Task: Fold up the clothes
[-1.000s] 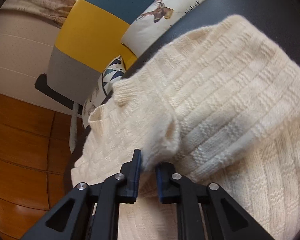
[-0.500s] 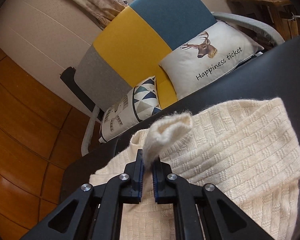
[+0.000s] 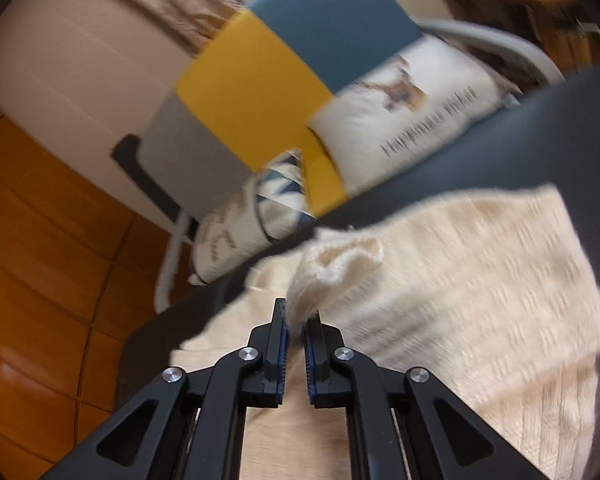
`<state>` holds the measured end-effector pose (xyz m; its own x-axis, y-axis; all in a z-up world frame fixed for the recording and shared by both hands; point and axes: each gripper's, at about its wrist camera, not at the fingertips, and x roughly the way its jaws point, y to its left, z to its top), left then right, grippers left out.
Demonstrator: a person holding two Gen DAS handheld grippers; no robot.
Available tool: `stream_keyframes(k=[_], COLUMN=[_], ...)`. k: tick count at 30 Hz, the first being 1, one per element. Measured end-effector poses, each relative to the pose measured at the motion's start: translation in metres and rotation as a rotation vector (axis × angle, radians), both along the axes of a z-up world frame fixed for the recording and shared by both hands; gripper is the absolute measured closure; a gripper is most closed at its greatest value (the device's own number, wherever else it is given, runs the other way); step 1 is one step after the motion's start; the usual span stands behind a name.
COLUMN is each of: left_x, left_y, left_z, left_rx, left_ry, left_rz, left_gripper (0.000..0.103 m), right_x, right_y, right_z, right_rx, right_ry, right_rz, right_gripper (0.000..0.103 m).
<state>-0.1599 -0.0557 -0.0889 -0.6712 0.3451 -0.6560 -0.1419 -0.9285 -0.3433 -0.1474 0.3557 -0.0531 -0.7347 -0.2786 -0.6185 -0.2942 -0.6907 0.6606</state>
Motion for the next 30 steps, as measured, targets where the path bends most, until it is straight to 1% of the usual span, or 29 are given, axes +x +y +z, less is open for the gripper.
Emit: stream_keyframes(k=[4,10,14,17,19,20,22,24,27,28,30], left_x=[0.001,0.000,0.000,-0.001,-0.001,0.000,0.008,0.020,0.039,0.044,0.047], left_y=[0.000,-0.001,-0.002,-0.001,0.002,0.004,0.010,0.013,0.013,0.011,0.009], left_z=[0.000,-0.001,-0.002,-0.002,0.000,0.002,0.010,0.018,0.031,0.036,0.048], left_rx=[-0.012,-0.012,-0.013,-0.030,-0.054,-0.073,-0.112,-0.145,-0.183,-0.186,-0.179], left_ry=[-0.001,-0.004,-0.008,-0.011,-0.020,-0.028,-0.026,-0.011,0.025,0.047,0.099], left_rz=[0.010,0.024,0.042,0.044,0.046,0.050,0.041,0.028,0.011,0.013,0.031], left_gripper=[0.063,0.065,0.066,0.066,0.066,0.066,0.066,0.065,0.064,0.064,0.063], right_x=[0.003,0.008,0.010,0.009,0.011,0.012,0.015,0.021,0.035,0.039,0.039], right_y=[0.008,0.012,0.012,0.007,0.008,0.007,0.005,0.004,0.008,0.008,0.001], right_z=[-0.025,-0.041,-0.051,-0.059,-0.064,-0.062,-0.054,-0.044,-0.023,-0.017,-0.007], right_rx=[-0.017,-0.013,0.009,0.056,0.054,0.069,0.112,0.182,0.335,0.363,0.396], right_ry=[-0.063,-0.100,-0.117,-0.150,-0.157,-0.153,-0.140,-0.136,-0.134,-0.112,-0.063], right_rz=[-0.023,-0.029,-0.033,-0.024,-0.031,-0.028,-0.009,-0.010,-0.069,-0.078,-0.042], right_gripper=[0.097,0.097,0.097,0.097,0.097,0.097,0.088,0.080,0.080,0.078,0.078])
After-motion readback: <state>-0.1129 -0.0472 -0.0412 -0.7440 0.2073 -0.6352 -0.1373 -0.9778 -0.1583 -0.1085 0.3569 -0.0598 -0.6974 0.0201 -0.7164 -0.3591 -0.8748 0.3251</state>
